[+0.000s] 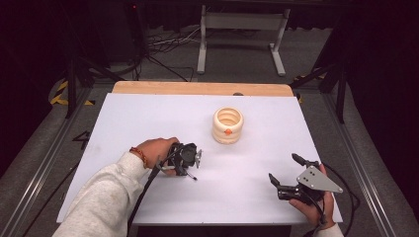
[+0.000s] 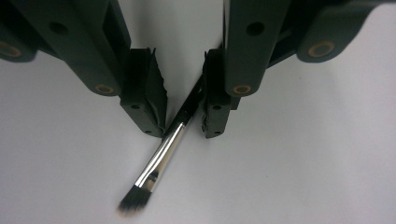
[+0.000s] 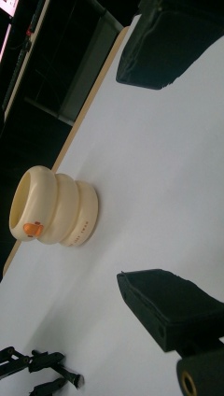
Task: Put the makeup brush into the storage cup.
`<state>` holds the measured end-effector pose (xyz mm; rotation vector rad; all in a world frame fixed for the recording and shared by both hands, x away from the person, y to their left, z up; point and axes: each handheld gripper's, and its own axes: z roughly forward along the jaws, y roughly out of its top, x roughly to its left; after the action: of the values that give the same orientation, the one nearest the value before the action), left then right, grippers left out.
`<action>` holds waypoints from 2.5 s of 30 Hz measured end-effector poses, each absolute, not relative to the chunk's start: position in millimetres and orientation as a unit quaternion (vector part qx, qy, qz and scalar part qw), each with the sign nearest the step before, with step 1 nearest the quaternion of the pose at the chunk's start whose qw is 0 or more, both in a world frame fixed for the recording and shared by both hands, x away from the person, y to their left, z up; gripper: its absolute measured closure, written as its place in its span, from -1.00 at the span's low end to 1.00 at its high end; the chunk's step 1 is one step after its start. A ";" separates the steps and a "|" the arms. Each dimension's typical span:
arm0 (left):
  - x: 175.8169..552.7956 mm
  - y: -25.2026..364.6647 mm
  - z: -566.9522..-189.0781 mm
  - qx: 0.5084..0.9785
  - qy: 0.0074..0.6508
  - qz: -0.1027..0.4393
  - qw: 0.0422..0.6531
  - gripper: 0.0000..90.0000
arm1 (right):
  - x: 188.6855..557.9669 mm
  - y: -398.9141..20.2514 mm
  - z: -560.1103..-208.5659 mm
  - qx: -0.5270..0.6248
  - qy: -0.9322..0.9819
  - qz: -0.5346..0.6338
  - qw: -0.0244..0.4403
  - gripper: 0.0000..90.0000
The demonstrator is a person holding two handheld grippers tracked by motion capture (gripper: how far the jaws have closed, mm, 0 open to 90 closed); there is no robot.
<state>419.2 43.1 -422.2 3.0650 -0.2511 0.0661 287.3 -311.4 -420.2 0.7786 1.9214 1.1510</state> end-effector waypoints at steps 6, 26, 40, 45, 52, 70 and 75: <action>415.6 30.5 -421.6 0.995 -0.099 0.022 -0.013 0.73 | 286.9 -309.9 -420.4 0.302 0.753 0.448 0.375 -0.88; 401.8 34.3 -422.5 0.989 -0.124 0.079 -0.032 0.87 | 287.3 -312.9 -419.5 0.311 0.750 0.447 0.376 -0.87; 398.7 57.1 -397.5 0.985 -0.103 0.141 0.010 0.87 | 287.6 -313.9 -419.0 0.315 0.748 0.445 0.378 -0.86; 398.9 69.1 -386.8 0.982 -0.085 0.160 0.055 0.87 | 287.7 -314.1 -419.0 0.316 0.748 0.445 0.377 -0.86; 397.5 84.6 -374.6 0.976 -0.060 0.177 0.114 0.87 | 288.1 -313.8 -419.0 0.319 0.749 0.442 0.378 -0.86; 395.2 120.2 -353.8 0.949 0.002 0.217 0.227 0.87 | 287.6 -313.7 -418.8 0.317 0.747 0.443 0.379 -0.86; 392.6 128.0 -347.7 0.936 0.024 0.233 0.262 0.87 | 287.6 -313.9 -418.7 0.318 0.747 0.444 0.379 -0.86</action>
<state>392.6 128.0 -347.7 2.5339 0.0650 0.6294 287.6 -313.9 -418.7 0.8119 1.9079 1.1338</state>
